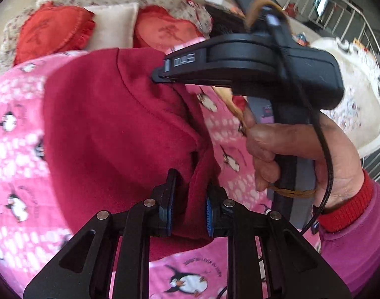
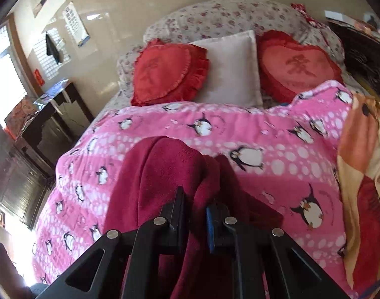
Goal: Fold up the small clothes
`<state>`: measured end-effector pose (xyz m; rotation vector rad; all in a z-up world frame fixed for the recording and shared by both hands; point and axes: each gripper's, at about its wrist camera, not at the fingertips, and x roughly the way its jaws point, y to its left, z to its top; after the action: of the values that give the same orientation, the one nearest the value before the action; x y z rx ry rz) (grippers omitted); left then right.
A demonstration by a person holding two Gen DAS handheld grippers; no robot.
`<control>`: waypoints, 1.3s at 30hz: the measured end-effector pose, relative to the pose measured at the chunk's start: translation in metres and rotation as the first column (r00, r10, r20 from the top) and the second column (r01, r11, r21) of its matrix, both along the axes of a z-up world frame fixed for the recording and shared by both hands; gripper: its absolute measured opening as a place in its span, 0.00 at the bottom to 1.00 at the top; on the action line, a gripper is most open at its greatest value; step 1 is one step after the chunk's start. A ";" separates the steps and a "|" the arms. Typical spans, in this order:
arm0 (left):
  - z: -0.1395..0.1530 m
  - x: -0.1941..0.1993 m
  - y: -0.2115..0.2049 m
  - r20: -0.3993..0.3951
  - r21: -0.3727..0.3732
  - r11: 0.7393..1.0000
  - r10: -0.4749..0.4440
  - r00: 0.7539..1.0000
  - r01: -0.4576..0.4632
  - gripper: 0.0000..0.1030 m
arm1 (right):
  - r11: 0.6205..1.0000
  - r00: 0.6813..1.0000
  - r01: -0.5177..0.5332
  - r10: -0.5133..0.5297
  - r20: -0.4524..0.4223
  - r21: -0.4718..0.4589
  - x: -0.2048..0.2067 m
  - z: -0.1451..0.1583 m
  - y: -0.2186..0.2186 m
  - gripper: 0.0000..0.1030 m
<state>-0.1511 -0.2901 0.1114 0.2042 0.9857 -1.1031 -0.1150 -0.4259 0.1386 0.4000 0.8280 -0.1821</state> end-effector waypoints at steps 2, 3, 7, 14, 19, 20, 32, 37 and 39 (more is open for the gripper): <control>-0.004 -0.008 -0.009 0.007 0.034 0.999 -0.018 1.000 0.018 0.27 | 0.999 0.999 0.027 -0.026 -0.031 0.030 -0.002 -0.021 -0.012 0.13; -0.001 -0.010 -0.009 0.009 0.047 0.998 -0.032 0.999 0.031 0.32 | 0.997 0.999 0.037 -0.035 -0.024 0.063 -0.004 -0.028 -0.018 0.13; 0.024 -0.014 0.024 0.010 0.026 0.998 -0.063 0.998 0.063 0.52 | 0.985 0.994 0.112 -0.113 0.003 0.130 -0.025 -0.019 -0.032 0.36; 0.029 0.021 0.090 0.194 0.089 0.979 0.165 0.967 -0.185 0.61 | 0.993 0.996 -0.017 0.007 0.092 0.118 -0.080 0.024 0.021 0.46; -0.004 0.030 0.096 0.115 0.143 0.959 0.231 0.966 -0.246 0.61 | 0.994 0.999 -0.035 0.038 -0.022 0.099 -0.078 -0.005 0.058 0.46; -0.005 0.024 0.095 0.114 0.153 0.958 0.226 0.967 -0.242 0.61 | 0.996 0.999 -0.025 0.029 -0.044 0.085 -0.078 -0.013 0.059 0.33; -0.004 0.021 0.072 0.177 0.149 0.961 0.207 0.962 -0.234 0.61 | 0.984 0.998 0.060 -0.055 -0.034 0.171 -0.129 -0.040 0.049 0.14; 0.000 0.028 0.068 0.210 0.145 0.957 0.219 0.953 -0.252 0.61 | 0.992 0.994 0.095 -0.100 0.049 0.085 -0.133 0.004 0.047 0.33; 0.002 0.032 0.065 0.223 0.141 0.954 0.228 0.948 -0.263 0.61 | 0.995 0.992 0.073 -0.079 0.094 0.071 -0.126 0.018 0.051 0.35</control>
<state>-0.1191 -0.2246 0.1136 0.3169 0.8927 -0.7532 -0.2406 -0.3751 0.1562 0.5004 0.7249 -0.2045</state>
